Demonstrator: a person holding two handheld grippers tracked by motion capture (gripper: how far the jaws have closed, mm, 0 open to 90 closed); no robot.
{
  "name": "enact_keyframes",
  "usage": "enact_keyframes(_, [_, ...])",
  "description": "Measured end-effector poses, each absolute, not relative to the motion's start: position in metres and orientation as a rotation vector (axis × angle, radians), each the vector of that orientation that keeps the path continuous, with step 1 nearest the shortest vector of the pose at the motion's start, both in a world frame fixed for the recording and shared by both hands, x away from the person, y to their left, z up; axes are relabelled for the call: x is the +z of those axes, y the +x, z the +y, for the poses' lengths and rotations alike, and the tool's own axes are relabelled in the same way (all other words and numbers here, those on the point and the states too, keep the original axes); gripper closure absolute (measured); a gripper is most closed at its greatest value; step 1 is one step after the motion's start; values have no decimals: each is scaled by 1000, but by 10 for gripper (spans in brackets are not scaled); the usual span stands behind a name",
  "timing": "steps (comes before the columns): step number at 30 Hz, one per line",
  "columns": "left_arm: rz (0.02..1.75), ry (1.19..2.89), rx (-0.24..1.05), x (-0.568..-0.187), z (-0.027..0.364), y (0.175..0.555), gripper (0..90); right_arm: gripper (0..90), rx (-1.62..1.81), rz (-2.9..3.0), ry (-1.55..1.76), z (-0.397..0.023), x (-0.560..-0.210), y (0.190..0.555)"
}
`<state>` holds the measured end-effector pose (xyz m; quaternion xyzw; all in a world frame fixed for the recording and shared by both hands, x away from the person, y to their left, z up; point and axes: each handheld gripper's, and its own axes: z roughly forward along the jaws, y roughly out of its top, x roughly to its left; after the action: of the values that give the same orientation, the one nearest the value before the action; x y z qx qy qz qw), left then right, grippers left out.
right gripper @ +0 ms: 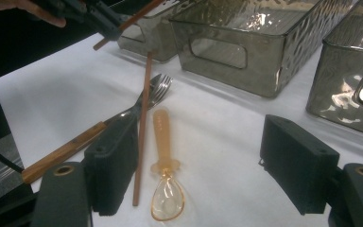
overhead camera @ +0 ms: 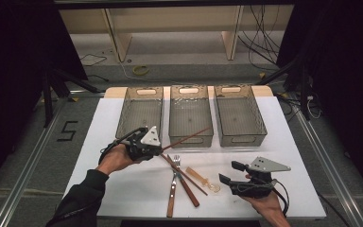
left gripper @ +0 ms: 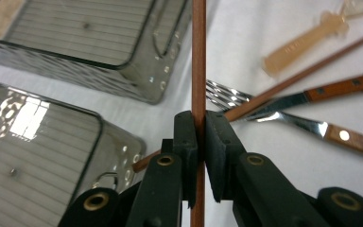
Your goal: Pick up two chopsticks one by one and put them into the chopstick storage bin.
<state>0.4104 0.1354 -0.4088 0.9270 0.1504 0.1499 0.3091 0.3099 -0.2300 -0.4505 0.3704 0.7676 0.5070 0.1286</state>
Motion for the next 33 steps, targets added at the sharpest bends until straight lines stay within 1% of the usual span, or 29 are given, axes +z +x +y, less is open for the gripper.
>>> enact_keyframes(12, [625,2316,428,-383,151,433,828,297,1477,2232,1078,-230,-451,310])
enact_keyframes(23, [787,2261,469,-370,171,459,829,297,1477,2232,1082,-230,-451,310])
enact_keyframes(33, [931,2208,491,-373,193,483,828,297,1480,2235,1085,-230,-451,310])
